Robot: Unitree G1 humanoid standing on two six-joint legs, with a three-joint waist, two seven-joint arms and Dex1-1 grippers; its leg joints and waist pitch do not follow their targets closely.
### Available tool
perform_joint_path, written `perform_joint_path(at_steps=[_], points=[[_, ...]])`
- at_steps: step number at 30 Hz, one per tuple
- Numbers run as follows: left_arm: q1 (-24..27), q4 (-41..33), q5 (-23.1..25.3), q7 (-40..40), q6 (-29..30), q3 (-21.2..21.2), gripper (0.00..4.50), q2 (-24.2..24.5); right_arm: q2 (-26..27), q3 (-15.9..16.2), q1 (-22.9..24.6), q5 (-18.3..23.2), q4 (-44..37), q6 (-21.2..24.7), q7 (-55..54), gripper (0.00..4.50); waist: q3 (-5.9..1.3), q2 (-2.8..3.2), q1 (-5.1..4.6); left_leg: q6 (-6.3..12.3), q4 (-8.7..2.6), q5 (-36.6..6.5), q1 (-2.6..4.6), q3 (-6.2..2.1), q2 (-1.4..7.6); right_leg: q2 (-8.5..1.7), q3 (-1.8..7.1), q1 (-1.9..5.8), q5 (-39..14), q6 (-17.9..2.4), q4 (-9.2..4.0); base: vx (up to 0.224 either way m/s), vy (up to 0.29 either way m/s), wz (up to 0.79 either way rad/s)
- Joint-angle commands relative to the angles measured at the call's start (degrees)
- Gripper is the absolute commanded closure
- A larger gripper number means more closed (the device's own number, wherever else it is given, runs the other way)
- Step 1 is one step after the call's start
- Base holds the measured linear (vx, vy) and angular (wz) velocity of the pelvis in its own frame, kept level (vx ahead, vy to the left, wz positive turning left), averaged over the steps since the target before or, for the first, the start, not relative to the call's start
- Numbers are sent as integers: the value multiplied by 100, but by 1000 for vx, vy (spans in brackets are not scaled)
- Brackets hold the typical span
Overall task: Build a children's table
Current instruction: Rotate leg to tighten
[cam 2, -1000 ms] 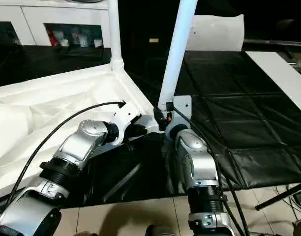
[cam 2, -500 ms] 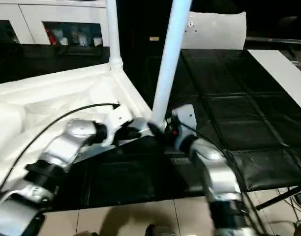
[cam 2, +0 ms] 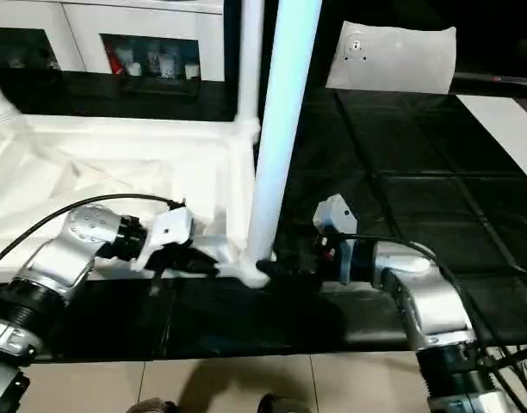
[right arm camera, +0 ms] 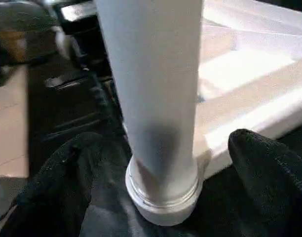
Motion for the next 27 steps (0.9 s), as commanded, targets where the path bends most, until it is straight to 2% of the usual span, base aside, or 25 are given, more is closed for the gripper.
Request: perform_joint_path(at_steps=[1,2,4,7,9,13,15,18,19,22,23,25,26,27], points=[[16,-69,-29,-426,-166,-344,450,-27,-112,77,-58,52,39,38,203,41,-329,-3,-16,503,-360,-800,29,-45,275,-494,315,307,-1555,-1177,-344,0,0,0],[4,-115,-73,-652,-221,-427,450,7,-167,186,-102,42,89,8,398,57,-326,-4,-4,463,-362,-838,48,-43,280,-492,314,290,-1644,-1171,-353,0,0,0],[-4,-137,-99,-791,-279,-481,450,24,-197,248,-128,49,127,-23,517,84,-329,-25,5,464,-361,-818,42,-38,279,-493,316,299,-1652,-1157,-356,0,0,0],[-18,-157,-124,-925,-316,-524,450,21,-208,333,-202,64,228,-36,678,104,-330,-20,48,460,-355,-768,45,-29,282,-498,318,292,-1617,-1172,-346,0,0,0],[-26,-158,-119,-982,-331,-539,450,19,-218,365,-229,70,267,-42,740,132,-333,-28,71,447,-356,-753,44,-31,287,-498,312,298,-1649,-1145,-339,0,0,0],[-36,-182,-114,-1074,-369,-587,450,17,-215,433,-292,48,350,-58,817,149,-327,-32,74,426,-356,-771,35,-34,281,-498,312,300,-1704,-1115,-341,0,0,0],[-51,-177,-123,-1119,-403,-619,450,9,-212,495,-331,39,404,-82,883,180,-330,-35,73,425,-353,-749,40,-32,281,-495,310,294,-1707,-1116,-339,0,0,0],[-65,-155,-118,-1126,-420,-623,450,-21,-198,537,-335,41,397,-73,942,193,-330,-43,76,433,-351,-718,32,-30,282,-492,312,304,-1614,-1124,-329,0,0,0],[-70,-147,-114,-1127,-420,-621,450,-31,-192,557,-330,50,376,-53,958,215,-334,-27,80,434,-349,-704,39,-31,283,-493,312,301,-1590,-1137,-327,0,0,0],[-76,-125,-126,-1096,-390,-608,450,-54,-173,597,-302,70,343,-26,1000,223,-340,-36,82,430,-348,-701,33,-31,283,-492,310,309,-1562,-1151,-323,0,0,0],[-76,-120,-128,-1077,-379,-600,450,-58,-170,600,-291,79,337,-10,1005,244,-340,-35,83,428,-349,-702,35,-31,284,-492,310,307,-1556,-1155,-323,0,0,0],[-71,-116,-134,-1044,-361,-586,450,-64,-168,602,-273,93,330,5,1008,250,-339,-40,83,427,-348,-706,30,-31,281,-492,310,311,-1570,-1150,-323,0,0,0],[-62,-111,-151,-994,-313,-555,450,-77,-157,593,-238,124,302,58,985,251,-358,-18,87,416,-345,-691,38,-34,284,-494,308,318,-1550,-1158,-318,0,0,0],[-40,-117,-195,-886,-210,-482,450,-106,-111,546,-150,228,197,207,909,252,-354,-27,85,416,-345,-676,36,-31,283,-485,307,316,-1508,-1169,-316,0,0,0]])
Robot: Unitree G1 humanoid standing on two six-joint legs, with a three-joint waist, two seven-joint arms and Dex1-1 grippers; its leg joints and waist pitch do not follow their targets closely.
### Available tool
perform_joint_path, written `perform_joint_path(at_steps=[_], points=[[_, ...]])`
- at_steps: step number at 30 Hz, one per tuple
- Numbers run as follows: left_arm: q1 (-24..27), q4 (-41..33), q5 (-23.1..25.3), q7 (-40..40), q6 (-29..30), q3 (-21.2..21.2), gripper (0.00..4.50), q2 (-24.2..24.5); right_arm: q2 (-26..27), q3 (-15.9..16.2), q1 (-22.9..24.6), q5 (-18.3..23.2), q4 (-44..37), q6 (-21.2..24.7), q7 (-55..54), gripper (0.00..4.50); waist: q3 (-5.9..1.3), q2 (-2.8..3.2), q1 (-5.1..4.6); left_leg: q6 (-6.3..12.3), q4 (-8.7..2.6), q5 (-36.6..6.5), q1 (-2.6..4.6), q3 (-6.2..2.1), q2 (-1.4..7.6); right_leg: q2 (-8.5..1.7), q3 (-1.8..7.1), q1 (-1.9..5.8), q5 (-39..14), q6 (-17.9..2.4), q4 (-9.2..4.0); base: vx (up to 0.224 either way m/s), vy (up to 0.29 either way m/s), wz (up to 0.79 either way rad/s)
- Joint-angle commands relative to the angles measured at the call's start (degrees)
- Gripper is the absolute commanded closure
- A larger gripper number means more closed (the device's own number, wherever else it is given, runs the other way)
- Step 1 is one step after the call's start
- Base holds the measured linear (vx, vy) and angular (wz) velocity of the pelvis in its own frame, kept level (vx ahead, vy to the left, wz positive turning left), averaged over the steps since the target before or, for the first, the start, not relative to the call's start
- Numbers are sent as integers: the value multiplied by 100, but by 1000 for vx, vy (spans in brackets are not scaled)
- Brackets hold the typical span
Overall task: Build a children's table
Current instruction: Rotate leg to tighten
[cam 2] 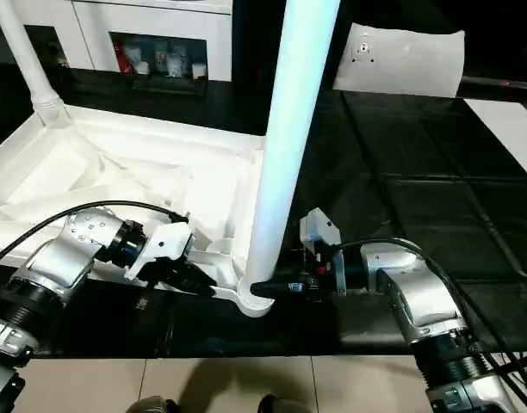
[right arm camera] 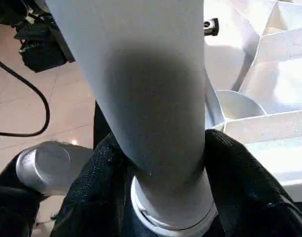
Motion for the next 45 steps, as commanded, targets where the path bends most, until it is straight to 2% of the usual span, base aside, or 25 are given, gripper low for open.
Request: perform_joint_path(at_steps=[1,5,6,7,8,9,10,14,15,16,18,19,20,22,25,26,31,34,36,39,40,41,42,44,45], points=[[-12,-102,-43,-150,63,-213,450,-145,46,-28,107,176,-166,213,-79,253,-372,10,-18,412,-353,-664,39,-34,282,-484,309,320,-1481,-1180,-317,0,0,0],[23,-158,-48,292,379,-32,450,-238,276,-187,325,377,-431,543,-547,254,-368,18,-18,359,-361,-755,40,-40,278,-490,311,311,-1599,-1160,-332,0,0,0],[31,-156,13,501,454,6,450,-273,382,-231,397,381,-477,560,-739,254,-355,8,-25,319,-368,-866,43,-44,279,-495,309,300,-1804,-1103,-366,0,0,0],[37,-151,69,713,551,49,450,-314,491,-275,467,387,-525,570,-928,254,-337,30,-18,286,-374,-947,52,-48,276,-498,308,289,-1959,-1060,-389,0,0,0],[73,-186,66,1121,852,179,450,-460,747,-312,601,263,-612,638,-1468,254,-331,19,-36,219,-379,-1098,53,-59,269,-500,301,284,-2240,-987,-415,0,0,0],[73,-186,66,1121,852,179,450,-460,747,-312,601,263,-612,638,-1468,254,-323,-1,-53,165,-391,-1122,53,-58,276,-498,304,280,-2338,-945,-425,0,0,0],[96,-233,76,1395,1047,246,450,-582,947,-315,676,147,-652,645,-1845,254,-303,8,-74,109,-397,-1304,55,-81,254,-509,285,265,-2825,-768,-483,0,0,0],[119,-384,238,2423,1773,381,450,-1096,1761,-261,780,-352,-700,850,-3284,254,-272,3,-210,-3,-421,-1563,31,-136,242,-507,250,241,-3372,-517,-537,0,0,0],[113,-389,250,2533,1850,394,450,-1162,1861,-256,774,-394,-698,893,-3454,254,-278,-13,-233,-9,-415,-1593,42,-134,240,-510,250,232,-3436,-487,-553,0,0,0],[60,-341,313,2863,2022,431,450,-1346,2108,-229,710,-535,-623,935,-3857,255,-273,8,-266,-13,-404,-1670,56,-146,226,-521,247,202,-3545,-461,-579,0,0,0],[-40,-262,367,3333,2311,483,450,-1656,2531,-216,576,-731,-472,989,-4505,256,-251,-18,-369,-27,-382,-1893,74,-159,197,-516,224,156,-3928,-330,-639,0,0,0],[-166,-125,407,3780,2430,575,450,-1920,2862,-264,392,-866,-239,1016,-5031,256,-259,10,-382,-2,-368,-1915,89,-166,183,-526,224,148,-3975,-305,-663,0,0,0],[-238,-72,447,3991,2513,603,450,-2063,3038,-280,265,-916,-92,1049,-5291,256,-255,3,-418,-4,-375,-1930,75,-163,186,-510,230,134,-3939,-318,-655,0,0,0],[-344,-11,516,4370,2625,673,450,-2295,3307,-332,35,-1033,163,1045,-5727,256,-264,21,-464,10,-373,-2027,84,-180,173,-492,207,136,-3856,-281,-663,0,0,0],[-411,-16,599,4574,2736,686,450,-2461,3519,-433,-156,-1054,353,921,-5930,256,-285,21,-486,73,-389,-1995,57,-171,187,-494,228,155,-3559,-313,-648,0,0,0],[-436,-28,674,4610,2744,655,450,-2490,3587,-483,-213,-1064,392,816,-5946,223,-287,19,-480,86,-395,-1957,50,-172,189,-493,232,163,-3467,-334,-638,0,0,0],[-398,-26,813,4387,2437,512,450,-2260,3364,-512,-103,-1075,253,595,-5653,165,-334,29,-430,233,-409,-1445,4,-115,214,-484,306,224,-2440,-624,-527,0,0,0],[-274,-74,775,4052,2220,477,450,-2001,2972,-566,97,-1012,67,413,-5293,144,-341,40,-400,287,-394,-1334,22,-87,214,-478,318,237,-2151,-769,-499,0,0,0],[-180,-100,733,3760,2027,468,450,-1777,2616,-682,244,-911,-76,235,-4915,117,-364,26,-357,392,-382,-1153,-12,-81,203,-488,319,297,-1998,-802,-478,0,0,0],[-118,-114,680,3489,1793,451,450,-1617,2374,-787,307,-877,-133,92,-4639,94,-381,27,-327,425,-369,-964,-24,-75,205,-495,317,313,-1945,-863,-460,0,0,0],[-61,-114,633,3205,1544,429,450,-1448,2084,-844,362,-821,-197,-26,-4252,85,-409,63,-318,440,-354,-786,-40,-69,207,-490,328,346,-1686,-934,-408,0,0,0],[2,-108,558,2860,1313,411,450,-1274,1741,-887,406,-745,-247,-137,-3775,61,-422,35,-316,514,-342,-652,-37,-51,213,-467,327,351,-1389,-994,-389,0,0,0],[37,-94,509,2645,1163,401,450,-1173,1530,-907,430,-701,-269,-208,-3469,61,-416,27,-281,608,-329,-599,-44,-48,208,-464,324,376,-1219,-1044,-370,0,0,0],[64,-36,515,2356,926,325,450,-1007,1240,-934,444,-590,-285,-216,-3009,48,-418,45,-266,685,-329,-600,-33,-43,213,-462,320,370,-1147,-1118,-356,0,0,0],[83,-21,496,2162,845,288,450,-915,1045,-926,440,-534,-280,-190,-2706,40,-410,32,-270,675,-335,-604,-28,-39,228,-462,312,356,-1194,-1156,-354,0,0,0]])
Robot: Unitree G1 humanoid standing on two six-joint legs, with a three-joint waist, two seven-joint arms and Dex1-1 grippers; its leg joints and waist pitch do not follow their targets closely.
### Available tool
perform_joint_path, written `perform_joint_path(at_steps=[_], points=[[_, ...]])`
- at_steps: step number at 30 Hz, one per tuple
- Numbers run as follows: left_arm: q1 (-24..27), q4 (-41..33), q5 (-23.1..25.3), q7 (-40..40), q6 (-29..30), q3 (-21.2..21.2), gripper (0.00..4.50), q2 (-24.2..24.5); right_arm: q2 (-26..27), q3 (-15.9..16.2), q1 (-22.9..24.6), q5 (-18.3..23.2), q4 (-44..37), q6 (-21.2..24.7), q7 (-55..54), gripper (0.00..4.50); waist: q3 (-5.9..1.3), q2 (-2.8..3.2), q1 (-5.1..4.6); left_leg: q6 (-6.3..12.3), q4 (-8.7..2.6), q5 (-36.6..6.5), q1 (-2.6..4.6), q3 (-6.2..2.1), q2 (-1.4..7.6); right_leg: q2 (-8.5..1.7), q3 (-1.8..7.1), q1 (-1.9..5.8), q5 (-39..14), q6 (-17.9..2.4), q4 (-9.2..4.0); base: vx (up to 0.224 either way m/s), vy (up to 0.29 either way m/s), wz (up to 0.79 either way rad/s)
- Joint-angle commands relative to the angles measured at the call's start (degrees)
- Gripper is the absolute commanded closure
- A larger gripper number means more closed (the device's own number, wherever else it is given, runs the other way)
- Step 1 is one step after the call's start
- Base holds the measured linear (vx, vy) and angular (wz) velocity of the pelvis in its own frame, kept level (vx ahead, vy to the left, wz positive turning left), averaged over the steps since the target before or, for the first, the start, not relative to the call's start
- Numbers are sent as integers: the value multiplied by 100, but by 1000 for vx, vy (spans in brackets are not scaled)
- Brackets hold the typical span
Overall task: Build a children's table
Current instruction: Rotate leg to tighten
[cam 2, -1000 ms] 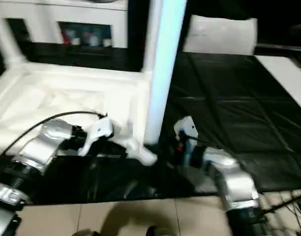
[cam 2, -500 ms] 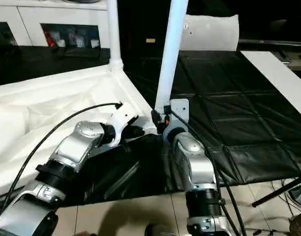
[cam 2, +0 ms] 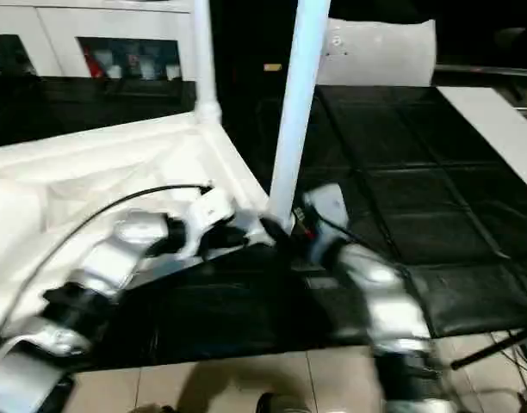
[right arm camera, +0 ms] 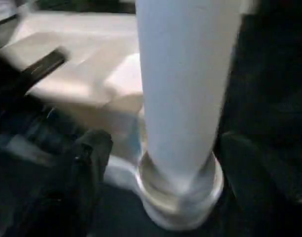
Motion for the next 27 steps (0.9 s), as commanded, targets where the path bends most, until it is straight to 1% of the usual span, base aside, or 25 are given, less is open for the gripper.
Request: perform_joint_path(at_steps=[1,2,3,4,5,6,7,8,9,10,11,12,13,14,15,17,18,19,20,21,22,23,26,27], points=[[96,31,-121,-684,-375,-253,450,106,-328,100,-23,173,-105,-44,748,30,-382,-12,40,631,-286,-663,-29,-42,221,-472,305,351,-1249,-1151,-359,0,0,0],[97,43,-170,-839,-453,-268,450,159,-457,120,-38,198,-81,-67,943,11,-375,-14,40,620,-292,-722,-13,-42,237,-476,308,348,-1347,-1159,-367,0,0,0],[83,54,-233,-1036,-493,-289,450,239,-616,151,-68,279,-64,-56,1199,11,-372,-6,60,600,-292,-785,10,-44,246,-477,306,336,-1423,-1169,-372,0,0,0],[83,54,-233,-1036,-493,-289,450,239,-616,151,-68,279,-64,-56,1199,11,-376,-7,67,596,-290,-768,22,-39,256,-477,315,331,-1383,-1186,-362,0,0,0],[64,72,-261,-1198,-561,-326,450,313,-734,188,-93,335,-57,-58,1400,11,-368,-2,88,579,-294,-793,31,-36,258,-474,315,312,-1339,-1225,-352,0,0,0],[40,101,-272,-1334,-594,-360,450,376,-821,220,-125,376,-36,-60,1567,11,-366,-14,110,567,-294,-825,33,-35,261,-478,312,314,-1359,-1240,-349,0,0,0],[13,145,-280,-1490,-673,-402,450,444,-915,260,-157,425,-6,-68,1776,11,-368,-12,122,552,-294,-836,37,-31,263,-484,318,310,-1373,-1241,-348,0,0,0],[1,169,-285,-1563,-715,-417,450,466,-950,284,-175,436,18,-80,1861,11,-367,-13,156,528,-296,-841,40,-32,270,-498,322,313,-1402,-1231,-350,0,0,0],[-26,222,-297,-1725,-808,-451,450,517,-1027,337,-215,461,71,-109,2050,11,-370,-8,166,526,-292,-847,43,-33,263,-495,316,312,-1421,-1231,-354,0,0,0],[-26,222,-297,-1725,-808,-451,450,517,-1027,337,-215,461,71,-109,2050,11,-371,-14,169,513,-293,-836,36,-34,256,-490,313,323,-1425,-1220,-349,0,0,0],[-54,281,-311,-1886,-904,-480,450,564,-1100,389,-258,485,130,-138,2238,26,-379,-29,172,499,-287,-812,28,-35,251,-499,313,331,-1411,-1214,-342,0,0,0],[-54,281,-311,-1886,-904,-480,450,564,-1100,389,-258,485,130,-138,2238,26,-379,-29,172,499,-287,-812,28,-35,251,-499,313,331,-1411,-1214,-342,0,0,0],[-90,334,-306,-2122,-1037,-544,450,630,-1176,474,-317,499,184,-120,2471,37,-380,-41,173,489,-286,-777,17,-35,251,-498,315,339,-1403,-1196,-335,0,0,0],[-125,373,-288,-2301,-1167,-603,450,682,-1232,568,-372,496,232,-93,2666,48,-383,-37,181,500,-283,-767,20,-38,249,-503,316,344,-1437,-1180,-338,0,0,0],[-127,375,-287,-2309,-1173,-606,450,684,-1235,573,-374,496,235,-92,2675,48,-383,-31,184,509,-280,-742,19,-38,246,-495,311,339,-1430,-1188,-335,0,0,0],[-177,431,-274,-2515,-1299,-679,450,735,-1301,731,-457,450,320,-116,2908,83,-384,-28,203,522,-281,-694,26,-31,255,-486,306,333,-1331,-1222,-322,0,0,0],[-218,477,-263,-2647,-1391,-740,450,762,-1330,857,-523,401,399,-155,3068,89,-391,-23,216,531,-273,-666,22,-31,257,-479,296,338,-1255,-1255,-302,0,0,0],[-234,495,-263,-2690,-1426,-761,450,766,-1337,912,-550,380,431,-163,3140,89,-390,-24,218,528,-277,-657,18,-26,263,-481,296,343,-1235,-1261,-303,0,0,0],[-234,495,-263,-2690,-1426,-761,450,766,-1337,912,-550,380,431,-163,3140,98,-391,-18,248,511,-270,-650,29,-18,281,-489,305,333,-1174,-1290,-287,0,0,0],[-253,515,-270,-2732,-1462,-782,450,764,-1330,956,-577,374,462,-162,3198,122,-391,-20,262,503,-270,-643,32,-18,284,-490,306,333,-1162,-1297,-283,0,0,0],[-259,520,-274,-2744,-1470,-787,450,762,-1326,965,-584,375,471,-163,3208,122,-388,-31,279,503,-272,-629,33,-17,284,-491,305,333,-1149,-1303,-281,0,0,0],[-295,547,-299,-2800,-1489,-793,450,733,-1288,1004,-636,384,530,-192,3236,134,-391,-27,311,486,-272,-610,39,-13,286,-493,306,329,-1120,-1318,-272,0,0,0],[-318,583,-312,-2847,-1525,-789,450,712,-1250,1028,-683,402,580,-206,3264,143,-390,-32,317,461,-272,-632,28,-15,281,-498,303,337,-1152,-1308,-271,0,0,0],[-330,618,-318,-2868,-1558,-788,450,705,-1241,1043,-700,410,600,-214,3299,167,-387,-32,318,449,-272,-652,28,-15,274,-496,301,335,-1213,-1289,-277,0,0,0]])
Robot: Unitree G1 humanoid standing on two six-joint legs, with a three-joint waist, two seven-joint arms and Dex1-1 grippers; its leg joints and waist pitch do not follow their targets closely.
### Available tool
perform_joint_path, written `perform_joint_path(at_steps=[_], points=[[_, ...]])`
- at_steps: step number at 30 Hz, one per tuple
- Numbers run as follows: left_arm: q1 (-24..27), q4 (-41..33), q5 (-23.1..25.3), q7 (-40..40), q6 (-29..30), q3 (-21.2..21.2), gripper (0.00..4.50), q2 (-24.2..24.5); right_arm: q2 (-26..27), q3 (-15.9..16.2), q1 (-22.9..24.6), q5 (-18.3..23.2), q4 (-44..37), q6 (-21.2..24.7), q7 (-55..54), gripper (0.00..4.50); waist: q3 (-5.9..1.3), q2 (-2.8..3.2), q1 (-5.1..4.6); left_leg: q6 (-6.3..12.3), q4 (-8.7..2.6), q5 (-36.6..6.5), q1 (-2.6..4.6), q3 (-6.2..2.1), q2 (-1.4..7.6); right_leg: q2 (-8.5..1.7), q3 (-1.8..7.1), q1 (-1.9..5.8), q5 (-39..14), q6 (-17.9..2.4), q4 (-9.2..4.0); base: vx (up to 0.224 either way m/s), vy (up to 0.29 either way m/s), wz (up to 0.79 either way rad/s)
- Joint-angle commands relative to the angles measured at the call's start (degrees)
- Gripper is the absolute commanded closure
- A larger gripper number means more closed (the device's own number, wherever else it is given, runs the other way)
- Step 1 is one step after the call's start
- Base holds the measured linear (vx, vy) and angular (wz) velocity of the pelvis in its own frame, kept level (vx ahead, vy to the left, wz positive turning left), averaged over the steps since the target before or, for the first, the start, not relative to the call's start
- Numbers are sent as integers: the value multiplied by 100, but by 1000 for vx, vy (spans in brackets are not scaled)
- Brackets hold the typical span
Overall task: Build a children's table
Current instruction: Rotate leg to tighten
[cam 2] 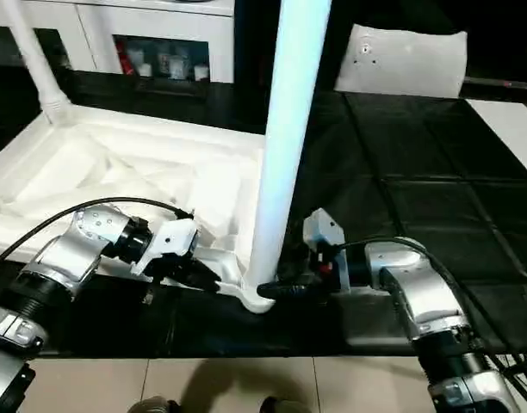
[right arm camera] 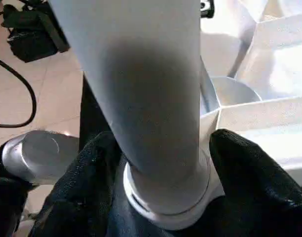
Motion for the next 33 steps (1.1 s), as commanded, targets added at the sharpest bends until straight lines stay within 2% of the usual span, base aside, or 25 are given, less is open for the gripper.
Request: perform_joint_path(at_steps=[1,4,5,7,8,12,13,14,15,16,19,20,21,22,23,24,25,26,28,30,31,32,33], points=[[-66,44,67,-281,-127,-258,450,-83,-32,14,-77,19,35,-70,116,173,-393,-17,-10,443,-330,-663,29,-16,275,-486,302,331,-1248,-1272,-299,0,0,0],[-89,116,53,-332,-189,-255,450,-88,-24,59,-106,35,75,-85,180,188,-387,-32,-2,420,-329,-708,28,-16,273,-483,302,327,-1375,-1218,-311,0,0,0],[-94,134,50,-353,-207,-254,450,-84,-18,75,-109,44,78,-78,205,211,-387,-19,5,418,-330,-689,21,-20,268,-485,302,334,-1383,-1199,-310,0,0,0],[-101,157,46,-375,-216,-253,450,-76,-14,105,-94,81,58,-38,254,211,-391,-30,2,417,-329,-674,21,-21,269,-483,301,336,-1378,-1183,-307,0,0,0],[-105,172,48,-371,-211,-251,450,-71,-15,117,-67,107,32,-10,271,230,-390,-34,3,420,-328,-666,21,-19,270,-484,303,332,-1371,-1181,-308,0,0,0],[-64,120,-45,-247,-52,-143,450,-109,24,96,46,196,-119,166,184,249,-386,-11,5,404,-331,-679,22,-20,270,-477,299,330,-1361,-1197,-309,0,0,0],[-51,80,-81,-172,49,-97,450,-137,50,74,81,224,-166,225,128,249,-392,-3,8,398,-330,-668,24,-21,269,-477,299,336,-1335,-1208,-302,0,0,0],[-37,-22,-83,172,335,3,450,-237,213,2,198,266,-361,545,-278,253,-387,-10,0,382,-339,-637,21,-18,284,-468,309,338,-1223,-1245,-290,0,0,0],[-37,-22,-83,172,335,3,450,-237,213,2,198,266,-361,545,-278,253,-384,-2,29,389,-336,-619,26,-27,277,-472,302,333,-1230,-1229,-302,0,0,0],[-35,-55,-75,316,446,38,450,-278,280,-14,243,263,-433,650,-449,254,-383,-13,9,375,-338,-668,14,-27,274,-476,301,340,-1292,-1215,-299,0,0,0],[-9,-178,56,1313,1202,218,450,-668,926,116,465,-187,-692,890,-1761,254,-335,-5,-20,214,-361,-955,48,-36,264,-493,305,284,-2028,-999,-395,0,0,0],[-1,-214,53,1480,1328,253,450,-748,1070,133,480,-271,-707,981,-2029,254,-285,-14,-68,101,-390,-1219,44,-61,226,-480,261,271,-2765,-800,-477,-51,-4,-4],[8,-280,58,1757,1537,303,450,-898,1360,97,462,-326,-698,1112,-2452,254,-273,-24,-102,12,-373,-1455,86,-88,198,-512,240,247,-3487,-543,-568,-51,-4,-4],[14,-325,63,1941,1675,336,450,-997,1552,71,448,-359,-691,1199,-2730,256,-271,-31,-127,-22,-370,-1489,74,-103,186,-522,234,258,-3703,-431,-588,0,0,0],[21,-366,62,2037,1768,353,450,-1049,1735,34,425,-360,-694,1321,-2966,256,-260,-16,-186,-85,-394,-1609,78,-134,188,-509,209,231,-3915,-323,-616,-51,22,-11],[12,-390,83,2288,1879,402,450,-1180,1916,8,400,-373,-687,1429,-3196,256,-258,-15,-254,-98,-388,-1777,73,-163,177,-518,165,241,-4091,-210,-664,-51,22,-11],[1,-408,93,2477,1993,435,450,-1299,2070,-1,361,-416,-642,1473,-3398,256,-255,-4,-283,-94,-396,-1858,73,-177,181,-514,148,240,-4112,-186,-677,0,0,0],[-4,-434,99,2611,2091,456,450,-1381,2173,-6,339,-448,-628,1515,-3547,256,-274,5,-330,-92,-401,-1949,81,-191,199,-515,151,236,-3951,-220,-674,0,0,0],[-57,-439,148,3239,2367,584,450,-1729,2579,-80,213,-577,-412,1545,-4147,256,-259,23,-406,-55,-404,-2151,102,-195,208,-502,141,198,-3787,-323,-690,0,0,0],[-101,-480,282,3862,2618,700,450,-2054,2962,-142,84,-759,-165,1478,-4752,256,-278,49,-468,-49,-409,-2290,120,-218,206,-505,117,208,-3622,-399,-694,0,0,0],[-121,-504,385,4141,2739,723,450,-2213,3175,-193,-5,-889,-8,1407,-5131,256,-274,38,-490,-48,-416,-2275,105,-206,213,-502,135,204,-3551,-409,-698,0,0,0],[-142,-494,469,4332,2795,727,450,-2307,3320,-260,-75,-954,99,1344,-5369,256,-281,28,-514,-39,-404,-2263,124,-206,214,-516,145,174,-3492,-467,-697,0,0,0],[-168,-453,528,4410,2786,701,450,-2346,3407,-312,-123,-939,166,1275,-5440,256,-272,20,-535,11,-411,-2235,92,-201,199,-509,144,196,-3462,-451,-709,0,0,0]])
